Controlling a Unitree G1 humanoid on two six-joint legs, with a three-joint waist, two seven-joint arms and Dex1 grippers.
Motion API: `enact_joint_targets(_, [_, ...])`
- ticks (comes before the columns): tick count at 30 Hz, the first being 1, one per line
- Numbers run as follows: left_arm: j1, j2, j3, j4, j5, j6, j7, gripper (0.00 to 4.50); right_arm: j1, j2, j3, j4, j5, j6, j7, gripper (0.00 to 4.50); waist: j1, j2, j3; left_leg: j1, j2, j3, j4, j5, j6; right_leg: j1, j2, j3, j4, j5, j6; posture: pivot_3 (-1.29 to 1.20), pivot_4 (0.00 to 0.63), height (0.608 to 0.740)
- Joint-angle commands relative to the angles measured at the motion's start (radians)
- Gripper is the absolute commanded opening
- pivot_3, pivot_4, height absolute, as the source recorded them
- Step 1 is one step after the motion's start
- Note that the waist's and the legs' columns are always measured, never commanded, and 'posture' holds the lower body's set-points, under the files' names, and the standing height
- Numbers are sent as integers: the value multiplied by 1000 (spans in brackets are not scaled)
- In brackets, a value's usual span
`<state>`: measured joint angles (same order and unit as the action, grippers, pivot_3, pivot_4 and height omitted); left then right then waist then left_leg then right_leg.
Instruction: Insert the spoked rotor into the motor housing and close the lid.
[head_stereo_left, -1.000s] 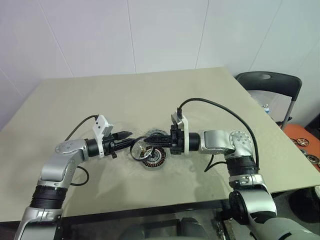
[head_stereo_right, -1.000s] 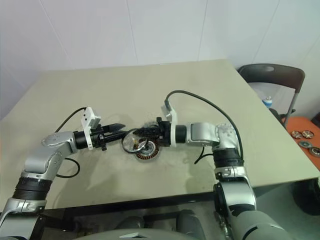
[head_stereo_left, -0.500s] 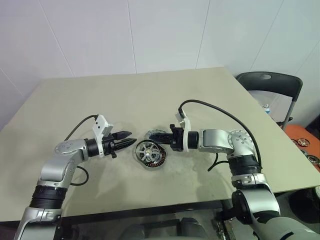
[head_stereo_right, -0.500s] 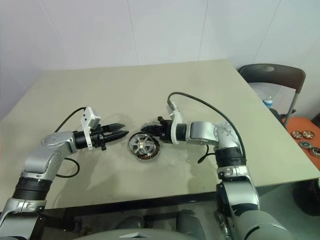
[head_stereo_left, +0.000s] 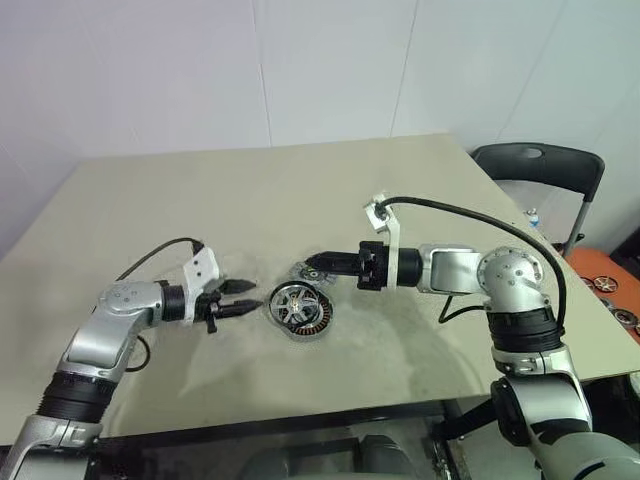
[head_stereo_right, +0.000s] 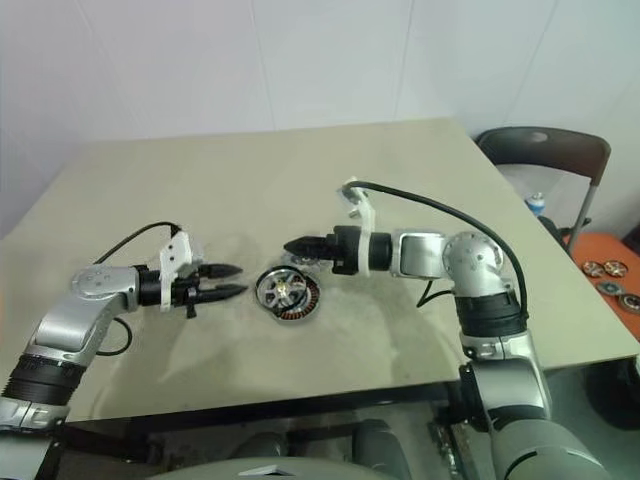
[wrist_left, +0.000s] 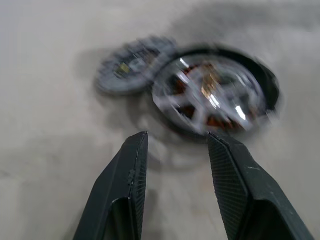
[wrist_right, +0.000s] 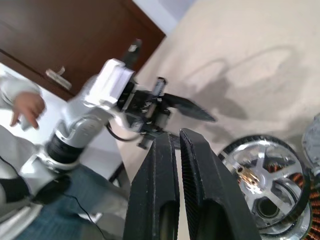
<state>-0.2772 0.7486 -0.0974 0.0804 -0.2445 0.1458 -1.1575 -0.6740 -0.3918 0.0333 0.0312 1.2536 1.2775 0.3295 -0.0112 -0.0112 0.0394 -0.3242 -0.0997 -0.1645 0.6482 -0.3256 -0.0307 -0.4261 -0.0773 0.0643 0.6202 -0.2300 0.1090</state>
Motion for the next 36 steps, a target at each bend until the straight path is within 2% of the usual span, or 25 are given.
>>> enact_joint_targets(1, [-68, 74, -50, 81, 162, -327, -49, 1992, -13, 33, -14, 23, -61, -29, 18, 306, 4, 0, 0, 0, 0, 0, 0, 0, 0, 0, 0, 0, 0, 0, 0, 0, 0, 740])
enact_joint_targets(5, [-144, 117, -107, 229, 316, -679, -14, 1992, -10, 63, -33, 48, -112, -30, 22, 306, 5, 0, 0, 0, 0, 0, 0, 0, 0, 0, 0, 0, -2, 1, 0, 0, 0, 740])
enact_joint_targets(8, [-187, 68, -103, 300, 377, -889, 108, 1992, 7, 78, -45, 51, -140, -26, 15, 306, 4, 0, 0, -1, 0, 0, -1, 0, 0, -1, 0, 0, -3, 1, 0, 0, 0, 740])
enact_joint_targets(10, [-171, 35, -105, 320, 364, -934, 143, 1992, 18, 89, -54, 50, -155, -21, 8, 306, 2, 0, 0, -2, 0, 0, -1, 0, 0, -1, -1, 0, -4, 2, 1, 0, 0, 740])
enact_joint_targets(13, [-138, -17, -81, 312, 306, -890, 188, 1992, 35, 105, -65, 43, -168, -10, -2, 306, -4, 0, 0, -3, -1, 1, 0, 0, 0, -2, -2, 0, -4, 2, 2, 0, 0, 740])
enact_joint_targets(22, [-80, 7, -77, 326, 338, -957, 261, 1992, 31, 128, -86, 53, -215, 12, 1, 306, -3, 0, 0, -2, 0, 1, 1, 0, 0, -2, -1, 0, 0, 3, 1, 0, 0, 740])
enact_joint_targets(26, [-38, 12, -58, 291, 256, -860, 242, 1992, 18, 136, -88, 67, -241, 19, 11, 306, -3, 0, 0, -2, 0, 1, 2, 0, 1, -2, -1, 0, 0, 3, 2, 0, 0, 740])
enact_joint_targets(27, [-30, 4, -42, 273, 218, -814, 242, 2161, 17, 138, -86, 70, -247, 21, 14, 295, -3, 0, 0, -2, 0, 1, 2, 0, 1, -2, -1, 0, 0, 3, 2, 0, 0, 740])
enact_joint_targets(29, [0, -8, -11, 198, 82, -638, 208, 2566, 16, 143, -83, 74, -261, 27, 19, 291, -5, 0, 0, -2, 0, 1, 2, 0, 1, -2, -1, 0, 0, 3, 2, 0, 0, 740])
enact_joint_targets(33, [69, -4, 47, 19, -137, -249, 188, 3827, 13, 150, -84, 74, -274, 37, 37, 291, -10, 0, 0, -2, 0, 0, 2, 0, 1, -2, -1, 0, 0, 3, 2, 0, 0, 740])
enact_joint_targets(35, [106, 12, 89, -106, -336, 34, 195, 4486, 16, 124, -61, 23, -263, 51, 90, 291, -11, 0, 0, -2, 0, 0, 2, 0, 1, -2, 0, 0, 0, 3, 2, 0, 0, 740])
enact_joint_targets(36, [119, 20, 108, -151, -409, 139, 195, 4486, 19, 104, -41, -10, -263, 52, 129, 291, -12, 0, 0, -2, 0, 0, 2, 0, 1, -2, 0, 0, 1, 3, 2, 0, 0, 740])
